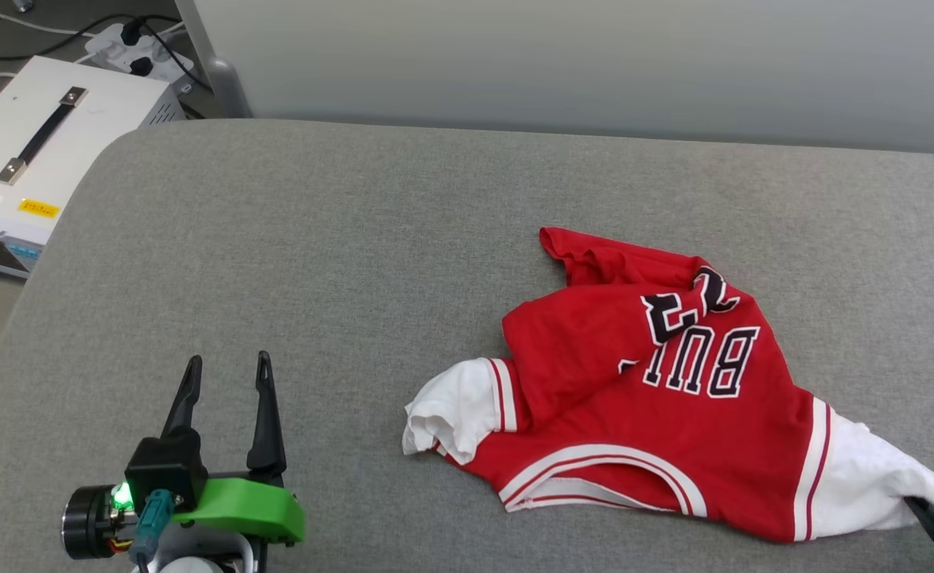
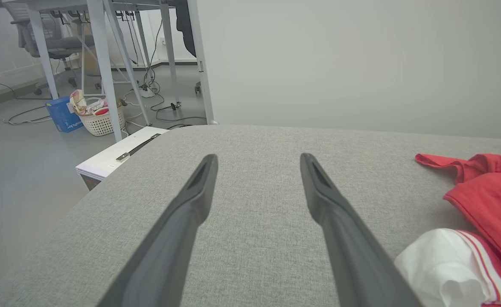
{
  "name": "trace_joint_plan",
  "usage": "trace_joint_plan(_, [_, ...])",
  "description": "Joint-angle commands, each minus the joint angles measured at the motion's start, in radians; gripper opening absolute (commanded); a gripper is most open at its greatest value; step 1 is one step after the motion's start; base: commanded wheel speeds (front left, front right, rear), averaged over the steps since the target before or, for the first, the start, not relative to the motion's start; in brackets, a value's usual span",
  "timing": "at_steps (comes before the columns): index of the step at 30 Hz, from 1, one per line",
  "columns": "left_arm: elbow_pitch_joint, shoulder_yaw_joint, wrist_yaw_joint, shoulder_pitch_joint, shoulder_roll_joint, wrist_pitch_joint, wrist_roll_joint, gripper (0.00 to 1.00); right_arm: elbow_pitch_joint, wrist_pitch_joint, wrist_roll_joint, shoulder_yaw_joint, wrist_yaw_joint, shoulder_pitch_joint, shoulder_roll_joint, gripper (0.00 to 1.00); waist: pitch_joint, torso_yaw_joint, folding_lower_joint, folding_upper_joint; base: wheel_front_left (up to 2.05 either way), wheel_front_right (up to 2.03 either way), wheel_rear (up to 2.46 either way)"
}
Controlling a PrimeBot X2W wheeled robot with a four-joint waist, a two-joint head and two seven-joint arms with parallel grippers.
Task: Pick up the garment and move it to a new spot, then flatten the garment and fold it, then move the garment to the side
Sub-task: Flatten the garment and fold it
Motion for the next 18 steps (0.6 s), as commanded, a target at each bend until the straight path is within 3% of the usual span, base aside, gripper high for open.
trace_joint_plan(1, [-0.003,0.004,-0.007,0.017,-0.002,-0.006,0.01,1.0,-0.012,-0.054,-0.033,-0.029,-0.002,-0.013,0.004,1.0,-0.017,-0.012,0.0,0.0,0.0,0.0,0.0])
trace_joint_plan(9, [-0.032,0.011,-0.025,0.011,0.012,-0.006,0.025,1.0,-0.178,-0.218,-0.22,-0.209,-0.002,0.022,0.068,1.0,-0.04,-0.036,0.0,0.0,0.0,0.0,0.0])
trace_joint_plan(13, [-0.048,0.0,-0.044,-0.022,0.036,-0.006,0.034,1.0,-0.3,-0.242,-0.325,-0.303,-0.002,0.051,0.155,1.0,-0.042,-0.039,0.0,0.0,0.0,0.0,0.0])
trace_joint_plan(18, [-0.054,-0.053,-0.084,-0.12,0.105,-0.006,0.036,1.0,-0.444,-0.272,-0.464,-0.365,-0.002,0.075,0.283,1.0,-0.033,-0.032,0.0,0.0,0.0,0.0,0.0])
